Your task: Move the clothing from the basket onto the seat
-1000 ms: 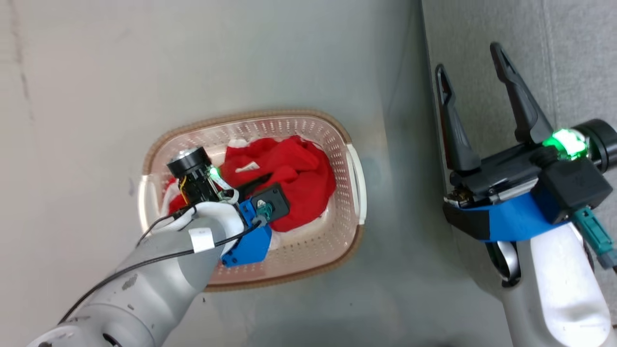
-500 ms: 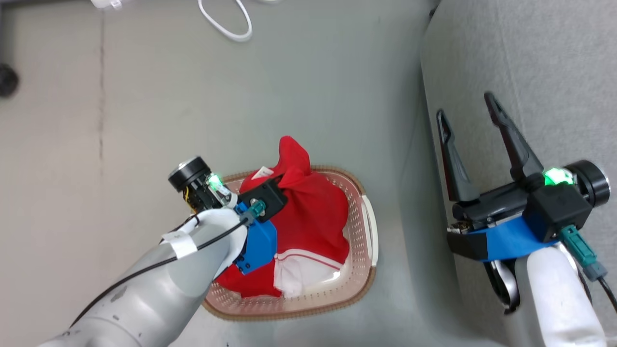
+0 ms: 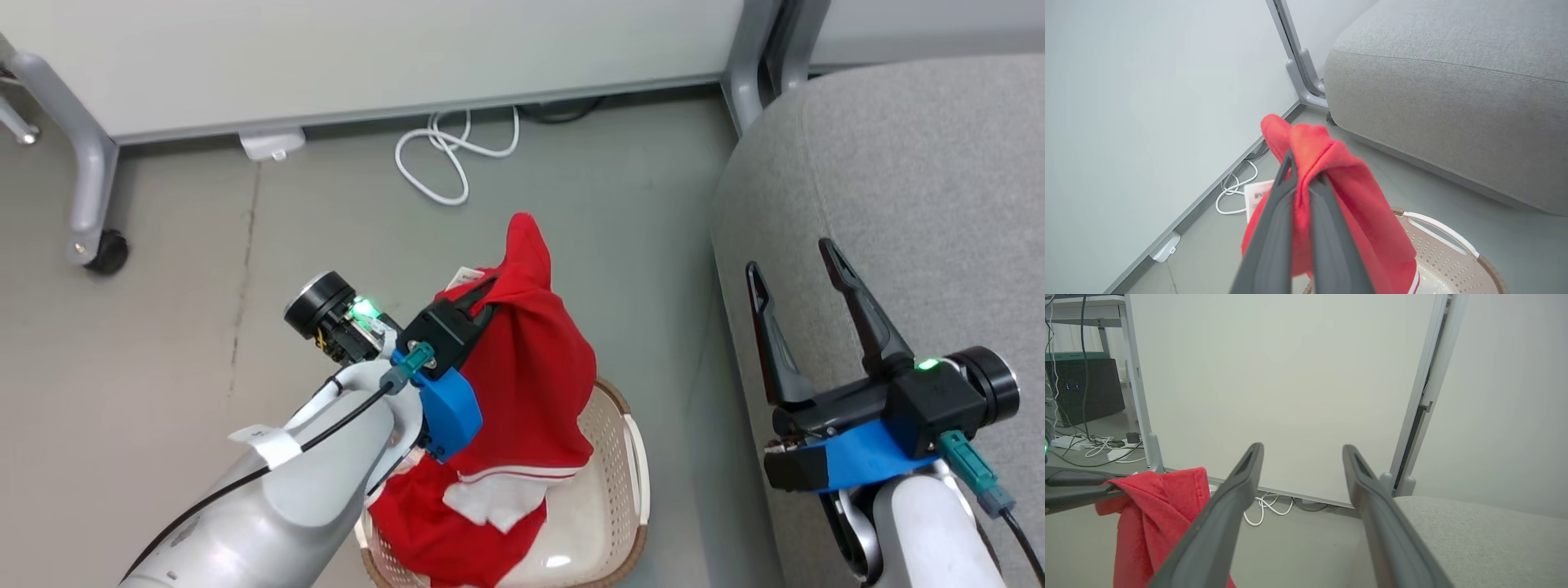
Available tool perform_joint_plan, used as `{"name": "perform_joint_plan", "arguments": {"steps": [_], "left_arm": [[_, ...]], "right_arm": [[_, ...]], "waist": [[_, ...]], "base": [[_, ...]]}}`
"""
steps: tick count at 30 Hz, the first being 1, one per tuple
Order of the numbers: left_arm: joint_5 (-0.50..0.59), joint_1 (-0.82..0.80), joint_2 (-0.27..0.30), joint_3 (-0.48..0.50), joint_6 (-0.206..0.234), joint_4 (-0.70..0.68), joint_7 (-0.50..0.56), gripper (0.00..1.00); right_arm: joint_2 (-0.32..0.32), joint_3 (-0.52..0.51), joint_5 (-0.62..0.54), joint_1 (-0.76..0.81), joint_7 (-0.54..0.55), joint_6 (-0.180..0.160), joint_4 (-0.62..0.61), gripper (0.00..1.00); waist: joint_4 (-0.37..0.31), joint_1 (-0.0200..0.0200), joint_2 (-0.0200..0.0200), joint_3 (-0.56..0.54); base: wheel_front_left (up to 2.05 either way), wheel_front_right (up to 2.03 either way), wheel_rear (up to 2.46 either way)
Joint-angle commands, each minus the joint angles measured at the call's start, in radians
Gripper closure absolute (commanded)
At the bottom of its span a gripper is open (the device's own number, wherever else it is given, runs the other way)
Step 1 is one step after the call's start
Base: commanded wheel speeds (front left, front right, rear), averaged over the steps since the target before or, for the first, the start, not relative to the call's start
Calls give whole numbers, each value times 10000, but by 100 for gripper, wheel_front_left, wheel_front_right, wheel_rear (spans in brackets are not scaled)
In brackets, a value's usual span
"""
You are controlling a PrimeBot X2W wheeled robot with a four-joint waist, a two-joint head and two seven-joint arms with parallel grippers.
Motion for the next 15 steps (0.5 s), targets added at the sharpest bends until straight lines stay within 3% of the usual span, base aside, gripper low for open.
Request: {"name": "perform_joint_plan", "arguments": {"steps": [1,15], "left_arm": [[58,174,130,294,124,-323,-50,100],[610,853,678,2439,618,-3087,-51,100]], "right_arm": [[4,-28,63,222,-31,1,29,0],[65,-78,266,974,-30,1,58,0]], "waist": [[-56,2,-1,-277],[-40,2,-1,-1321]], "base": [[0,0,0],[0,0,0]]}}
